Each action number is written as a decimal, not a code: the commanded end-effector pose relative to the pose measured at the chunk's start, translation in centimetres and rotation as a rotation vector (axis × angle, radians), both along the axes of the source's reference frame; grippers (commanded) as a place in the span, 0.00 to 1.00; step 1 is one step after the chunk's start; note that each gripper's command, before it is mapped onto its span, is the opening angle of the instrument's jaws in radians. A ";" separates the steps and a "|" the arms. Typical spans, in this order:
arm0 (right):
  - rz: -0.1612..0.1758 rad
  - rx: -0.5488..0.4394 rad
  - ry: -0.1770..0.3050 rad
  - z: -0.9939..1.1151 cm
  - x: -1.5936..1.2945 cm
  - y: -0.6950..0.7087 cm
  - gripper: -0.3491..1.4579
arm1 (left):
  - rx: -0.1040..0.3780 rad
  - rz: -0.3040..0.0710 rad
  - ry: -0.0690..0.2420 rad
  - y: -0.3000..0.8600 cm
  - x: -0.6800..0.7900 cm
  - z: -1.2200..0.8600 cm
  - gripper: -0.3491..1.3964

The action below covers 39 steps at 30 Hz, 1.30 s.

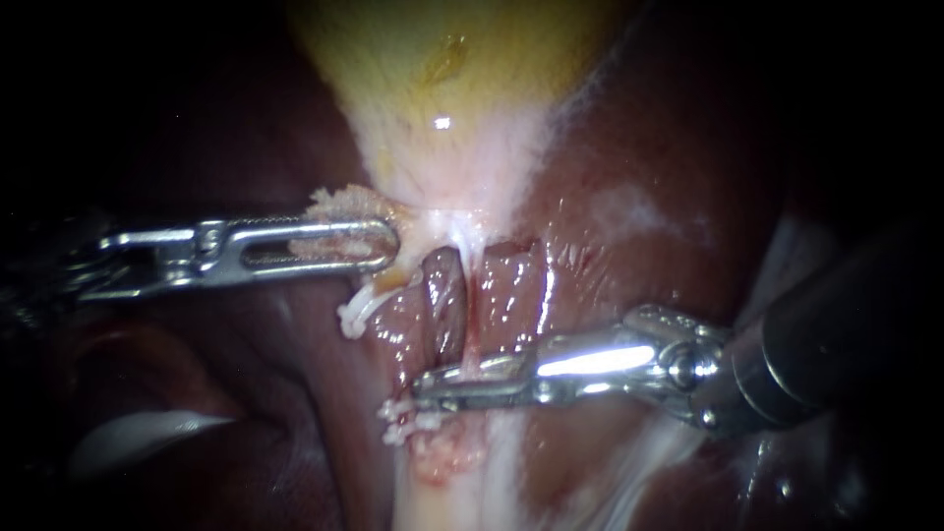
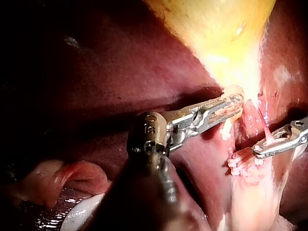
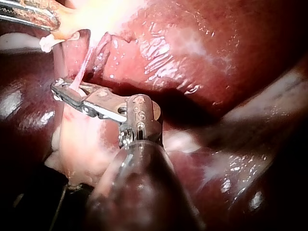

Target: Going back second clip right tube

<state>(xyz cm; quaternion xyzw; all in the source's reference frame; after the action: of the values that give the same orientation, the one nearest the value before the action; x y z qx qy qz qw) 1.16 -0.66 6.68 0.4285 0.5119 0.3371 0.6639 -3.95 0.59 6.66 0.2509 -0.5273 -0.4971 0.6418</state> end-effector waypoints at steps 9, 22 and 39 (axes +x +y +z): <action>-0.015 -0.111 0.019 0.01 0.04 -0.04 0.26 | 0.000 0.000 0.001 0.00 0.00 -0.01 0.00; -0.028 -0.254 0.048 0.06 0.20 -0.10 0.47 | -0.001 -0.001 0.001 -0.02 -0.01 -0.01 0.00; -0.075 -0.318 0.100 -0.12 0.17 -0.30 0.47 | -0.001 -0.001 0.002 -0.03 -0.01 0.00 0.00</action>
<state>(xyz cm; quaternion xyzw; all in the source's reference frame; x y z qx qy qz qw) 1.33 -0.96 6.55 0.3518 0.5757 0.2039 0.7094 -3.96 0.56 6.66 0.2496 -0.5274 -0.4973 0.6420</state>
